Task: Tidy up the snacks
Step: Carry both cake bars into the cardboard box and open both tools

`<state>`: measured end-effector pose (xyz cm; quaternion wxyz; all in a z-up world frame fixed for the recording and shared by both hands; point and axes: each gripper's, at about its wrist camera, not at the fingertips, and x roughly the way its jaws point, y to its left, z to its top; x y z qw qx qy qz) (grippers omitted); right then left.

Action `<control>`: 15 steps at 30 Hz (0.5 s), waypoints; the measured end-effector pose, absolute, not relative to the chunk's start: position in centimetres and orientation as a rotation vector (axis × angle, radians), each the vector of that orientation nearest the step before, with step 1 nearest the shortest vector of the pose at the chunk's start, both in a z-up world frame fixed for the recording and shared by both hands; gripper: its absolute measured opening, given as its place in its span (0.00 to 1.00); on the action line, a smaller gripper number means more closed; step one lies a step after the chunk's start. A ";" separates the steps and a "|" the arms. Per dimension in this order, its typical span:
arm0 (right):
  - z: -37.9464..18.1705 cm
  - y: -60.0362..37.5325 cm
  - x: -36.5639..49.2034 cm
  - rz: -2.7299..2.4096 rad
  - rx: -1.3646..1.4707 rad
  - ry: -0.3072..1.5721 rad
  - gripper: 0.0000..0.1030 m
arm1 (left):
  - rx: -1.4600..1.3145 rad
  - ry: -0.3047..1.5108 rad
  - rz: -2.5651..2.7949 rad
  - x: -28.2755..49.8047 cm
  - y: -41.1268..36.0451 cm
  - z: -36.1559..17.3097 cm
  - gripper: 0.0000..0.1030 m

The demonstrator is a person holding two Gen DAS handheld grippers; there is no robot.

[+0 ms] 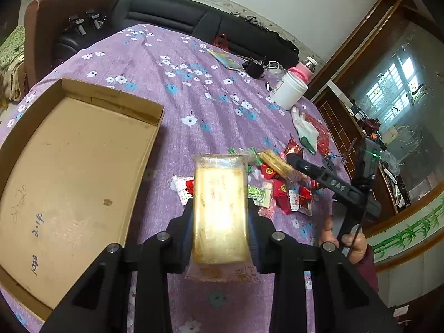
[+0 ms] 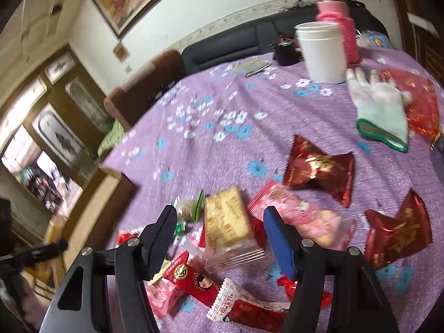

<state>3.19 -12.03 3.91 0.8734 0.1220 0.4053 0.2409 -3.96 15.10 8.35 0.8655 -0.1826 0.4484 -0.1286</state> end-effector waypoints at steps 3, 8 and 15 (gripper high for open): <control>3.1 -10.7 3.2 0.481 0.182 0.853 0.66 | -0.383 0.949 -0.272 -4.0 14.9 8.1 0.31; 2.7 -10.6 3.3 0.427 0.156 0.854 0.36 | -0.379 0.945 -0.276 -4.5 14.7 8.1 0.31; 3.4 -12.0 2.1 0.384 0.205 0.834 0.33 | -0.400 0.909 -0.259 -6.0 17.2 8.7 0.31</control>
